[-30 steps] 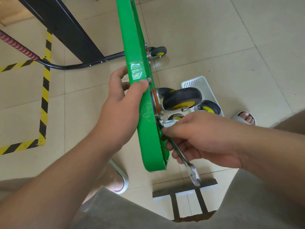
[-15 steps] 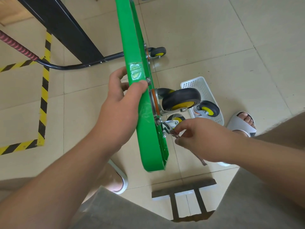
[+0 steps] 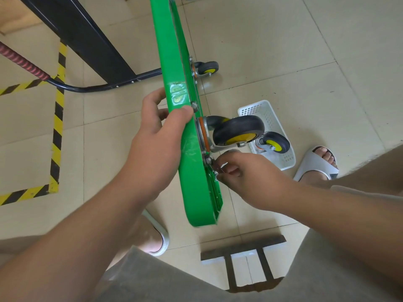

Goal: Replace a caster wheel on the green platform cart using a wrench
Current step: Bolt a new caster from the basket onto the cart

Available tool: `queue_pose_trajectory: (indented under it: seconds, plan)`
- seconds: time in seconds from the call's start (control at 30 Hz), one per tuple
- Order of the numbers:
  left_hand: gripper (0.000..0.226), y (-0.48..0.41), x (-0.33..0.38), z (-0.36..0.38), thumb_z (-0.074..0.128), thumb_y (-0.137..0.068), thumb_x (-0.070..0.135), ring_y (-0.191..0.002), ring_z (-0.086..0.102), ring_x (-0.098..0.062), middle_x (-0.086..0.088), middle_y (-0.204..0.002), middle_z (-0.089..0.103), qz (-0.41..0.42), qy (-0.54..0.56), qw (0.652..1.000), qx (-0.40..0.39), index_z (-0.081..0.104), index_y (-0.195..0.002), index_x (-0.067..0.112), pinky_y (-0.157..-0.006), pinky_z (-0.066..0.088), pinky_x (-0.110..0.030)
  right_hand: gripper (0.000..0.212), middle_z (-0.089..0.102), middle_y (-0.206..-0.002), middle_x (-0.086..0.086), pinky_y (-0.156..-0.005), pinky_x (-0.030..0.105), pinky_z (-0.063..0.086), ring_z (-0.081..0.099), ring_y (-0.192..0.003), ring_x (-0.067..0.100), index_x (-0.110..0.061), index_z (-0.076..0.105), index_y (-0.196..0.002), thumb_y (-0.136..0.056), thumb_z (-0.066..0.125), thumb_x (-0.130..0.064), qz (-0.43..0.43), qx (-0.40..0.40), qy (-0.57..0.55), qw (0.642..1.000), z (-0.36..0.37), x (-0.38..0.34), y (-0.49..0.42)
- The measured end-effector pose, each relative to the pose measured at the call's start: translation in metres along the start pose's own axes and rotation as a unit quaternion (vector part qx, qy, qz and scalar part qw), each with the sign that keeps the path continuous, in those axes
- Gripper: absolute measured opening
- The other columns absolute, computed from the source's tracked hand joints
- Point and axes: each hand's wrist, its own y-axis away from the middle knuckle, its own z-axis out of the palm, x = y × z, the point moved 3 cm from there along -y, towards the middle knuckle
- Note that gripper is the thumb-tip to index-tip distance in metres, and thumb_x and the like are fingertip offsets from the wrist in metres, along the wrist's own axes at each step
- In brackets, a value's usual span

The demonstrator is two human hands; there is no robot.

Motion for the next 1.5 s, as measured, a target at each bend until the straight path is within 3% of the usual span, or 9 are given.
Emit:
queue_pose_trajectory:
  seconds: [0.3,0.5,0.63,0.9,1.07,1.2,1.3,1.4,1.5]
  plan:
    - [0.042,0.0,-0.001,0.0,0.052,-0.085,0.054,-0.091,0.074,-0.027,-0.004,-0.118,0.07,0.0,-0.004,1.0,0.001,0.046,-0.127,0.056,-0.084,0.061,-0.054,0.028,0.076,-0.1,-0.005,-0.084,0.035,0.058,0.07,-0.089,0.014,-0.031,0.067,-0.128,-0.101,0.06,-0.032,0.0,-0.015,-0.019,1.0,-0.001,-0.01,0.012]
    - [0.042,-0.001,-0.001,0.0,0.052,-0.086,0.054,-0.087,0.074,-0.024,-0.005,-0.117,0.07,0.004,-0.007,1.0,0.0,0.045,-0.128,0.055,-0.075,0.061,-0.042,0.025,0.076,-0.078,-0.001,-0.074,0.034,0.061,0.072,-0.066,0.007,-0.02,0.075,-0.105,-0.103,0.054,-0.032,0.034,-0.07,-0.018,0.997,-0.011,-0.027,0.025]
    - [0.04,-0.001,-0.001,0.0,0.052,-0.086,0.054,-0.087,0.074,-0.025,-0.006,-0.116,0.07,0.005,-0.004,1.0,0.003,0.047,-0.126,0.055,-0.074,0.06,-0.043,0.03,0.076,-0.073,0.01,-0.07,0.037,0.065,0.075,-0.063,0.017,-0.006,0.076,-0.09,-0.103,0.056,-0.023,0.093,-0.099,-0.147,0.98,-0.018,-0.037,0.027]
    - [0.041,-0.001,-0.002,-0.001,0.052,-0.087,0.054,-0.088,0.074,-0.024,-0.004,-0.117,0.07,0.004,-0.006,1.0,0.005,0.046,-0.127,0.055,-0.075,0.061,-0.043,0.023,0.076,-0.088,0.023,-0.059,0.029,0.062,0.072,-0.065,0.023,0.002,0.074,-0.1,-0.102,0.059,-0.015,0.159,-0.131,-0.299,0.932,-0.02,-0.043,0.03]
    - [0.043,-0.001,-0.002,0.0,0.052,-0.087,0.055,-0.086,0.074,-0.025,-0.005,-0.117,0.069,0.001,-0.007,1.0,-0.002,0.044,-0.128,0.056,-0.075,0.061,-0.043,0.015,0.077,-0.089,0.017,-0.061,0.03,0.063,0.077,-0.072,0.025,-0.007,0.073,-0.103,-0.1,0.063,-0.018,0.16,-0.151,-0.249,0.943,-0.021,-0.03,0.03]
    - [0.044,-0.001,-0.002,-0.001,0.052,-0.086,0.055,-0.089,0.074,-0.028,-0.006,-0.119,0.07,-0.004,-0.005,1.0,-0.004,0.044,-0.129,0.056,-0.081,0.062,-0.052,0.013,0.078,-0.084,0.001,-0.077,0.038,0.065,0.076,-0.074,0.018,-0.027,0.071,-0.106,-0.095,0.07,-0.033,0.126,-0.127,-0.084,0.98,-0.02,-0.013,0.025]
    - [0.043,-0.001,-0.001,-0.001,0.053,-0.086,0.054,-0.09,0.075,-0.028,-0.005,-0.12,0.07,-0.002,-0.002,1.0,-0.004,0.045,-0.129,0.054,-0.083,0.062,-0.054,0.016,0.072,-0.094,-0.007,-0.079,0.031,0.059,0.069,-0.078,0.011,-0.034,0.069,-0.107,-0.093,0.068,-0.042,0.082,-0.087,0.008,0.993,-0.02,-0.009,0.018]
    - [0.044,0.0,-0.001,0.0,0.053,-0.086,0.054,-0.09,0.074,-0.028,-0.006,-0.119,0.07,-0.001,-0.005,1.0,-0.004,0.045,-0.129,0.054,-0.083,0.061,-0.055,0.016,0.072,-0.099,-0.009,-0.071,0.02,0.051,0.066,-0.081,0.006,-0.035,0.068,-0.109,-0.093,0.068,-0.041,0.069,-0.069,-0.006,0.995,-0.019,-0.008,0.013]
    - [0.044,0.001,0.0,0.0,0.053,-0.085,0.054,-0.091,0.074,-0.028,-0.006,-0.119,0.07,-0.004,-0.004,1.0,-0.001,0.046,-0.129,0.055,-0.084,0.061,-0.055,0.023,0.075,-0.098,-0.006,-0.077,0.027,0.057,0.07,-0.083,0.011,-0.031,0.07,-0.115,-0.093,0.069,-0.039,0.057,-0.061,-0.036,0.996,-0.016,-0.008,0.008]
